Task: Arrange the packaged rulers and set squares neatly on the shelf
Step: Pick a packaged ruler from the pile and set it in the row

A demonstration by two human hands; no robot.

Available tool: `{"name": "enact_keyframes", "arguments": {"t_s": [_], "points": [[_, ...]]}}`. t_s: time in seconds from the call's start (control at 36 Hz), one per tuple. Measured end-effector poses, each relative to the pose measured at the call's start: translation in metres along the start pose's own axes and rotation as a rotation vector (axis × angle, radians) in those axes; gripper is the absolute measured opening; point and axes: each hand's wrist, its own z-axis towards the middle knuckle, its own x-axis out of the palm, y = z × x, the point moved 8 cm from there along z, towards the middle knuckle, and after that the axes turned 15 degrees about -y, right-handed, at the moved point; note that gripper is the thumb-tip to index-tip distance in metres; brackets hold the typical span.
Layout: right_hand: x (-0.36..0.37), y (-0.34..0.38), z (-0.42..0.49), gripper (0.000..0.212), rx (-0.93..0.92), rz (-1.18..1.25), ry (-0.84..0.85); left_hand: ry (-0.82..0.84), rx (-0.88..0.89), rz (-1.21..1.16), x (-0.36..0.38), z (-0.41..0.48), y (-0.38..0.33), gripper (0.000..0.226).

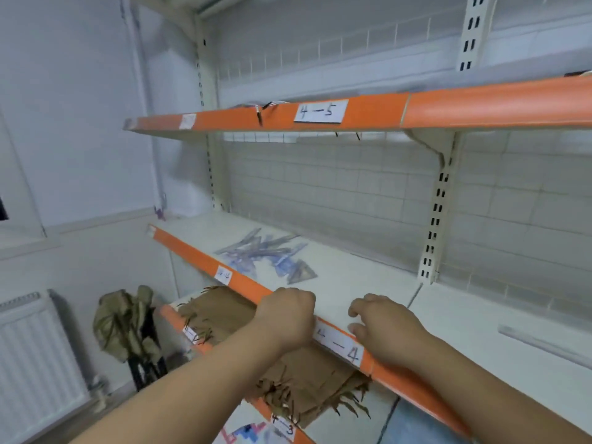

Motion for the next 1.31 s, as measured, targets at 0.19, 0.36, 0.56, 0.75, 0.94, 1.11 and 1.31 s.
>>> {"name": "enact_keyframes", "arguments": {"t_s": [0.19,0.36,0.56,0.75,0.94,1.11,1.31], "points": [[0.03,0.067,0.038,0.032,-0.038,0.022,0.015,-0.014,-0.063,-0.037,0.008,-0.009,0.087,0.017],[0.055,0.106,0.079,0.03,-0.083,0.014,0.042,-0.024,-0.11,-0.019,0.023,-0.001,0.149,0.029],[0.084,0.122,0.143,0.03,-0.093,0.015,0.028,-0.029,-0.173,-0.023,0.046,0.032,0.207,0.03],[0.111,0.124,0.22,0.032,-0.086,0.015,0.02,-0.014,-0.196,0.021,0.062,0.084,0.259,0.011],[0.131,0.112,0.266,0.028,-0.065,0.012,0.008,-0.004,-0.207,0.033,0.085,0.125,0.288,0.011],[0.151,0.093,0.294,0.024,-0.047,-0.053,0.031,0.005,-0.174,0.013,0.101,0.151,0.299,0.015],[0.174,0.083,0.315,0.03,-0.059,-0.1,0.048,0.047,-0.115,0.0,0.117,0.175,0.313,0.02]]}}
